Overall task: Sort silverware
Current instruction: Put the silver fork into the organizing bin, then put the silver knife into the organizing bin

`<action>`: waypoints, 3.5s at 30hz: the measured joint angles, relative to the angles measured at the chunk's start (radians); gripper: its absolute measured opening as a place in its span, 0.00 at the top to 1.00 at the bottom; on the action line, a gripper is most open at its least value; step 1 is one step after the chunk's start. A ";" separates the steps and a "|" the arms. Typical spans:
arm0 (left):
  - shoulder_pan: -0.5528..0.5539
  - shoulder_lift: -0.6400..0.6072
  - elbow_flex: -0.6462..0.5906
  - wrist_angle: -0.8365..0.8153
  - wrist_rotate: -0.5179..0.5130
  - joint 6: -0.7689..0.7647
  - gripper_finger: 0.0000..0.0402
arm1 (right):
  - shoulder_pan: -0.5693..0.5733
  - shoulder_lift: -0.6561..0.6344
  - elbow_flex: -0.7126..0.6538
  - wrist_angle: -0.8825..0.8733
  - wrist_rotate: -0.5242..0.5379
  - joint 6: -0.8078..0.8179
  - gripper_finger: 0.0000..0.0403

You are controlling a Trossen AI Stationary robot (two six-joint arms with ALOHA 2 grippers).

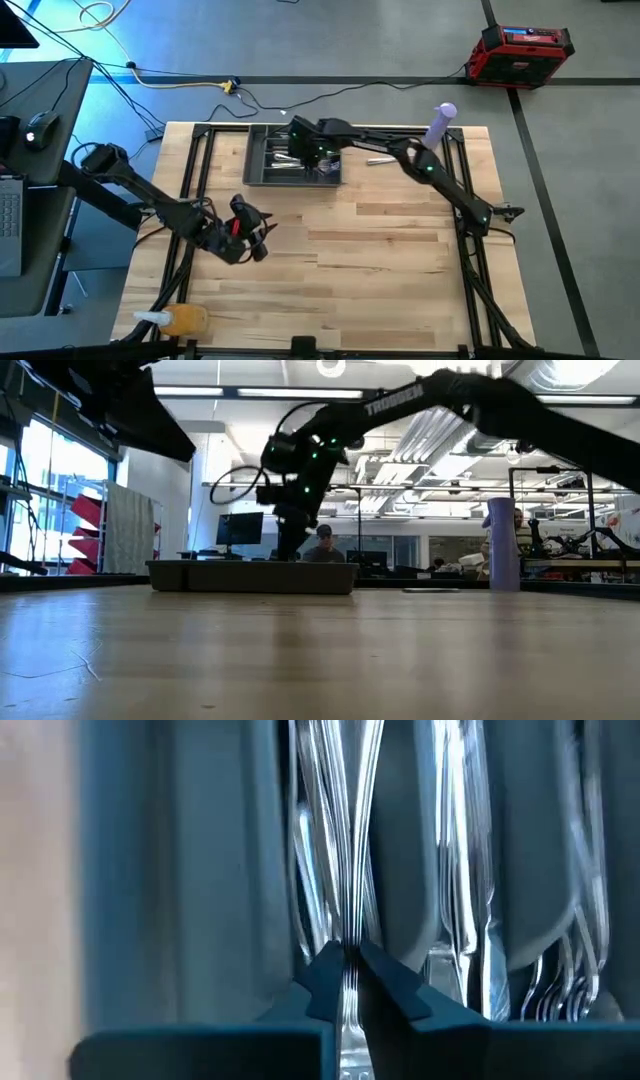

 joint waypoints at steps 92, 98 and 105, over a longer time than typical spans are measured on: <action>0.272 0.602 0.056 0.665 0.517 0.137 0.70 | 0.498 -0.811 -1.734 1.274 0.019 0.887 0.70; 0.305 0.617 0.060 0.619 0.550 0.144 0.70 | 0.595 -0.792 -1.647 1.147 0.086 0.905 0.70; 0.374 0.622 0.060 0.604 0.591 0.251 0.70 | 0.590 -0.809 -1.643 1.090 0.167 0.905 0.70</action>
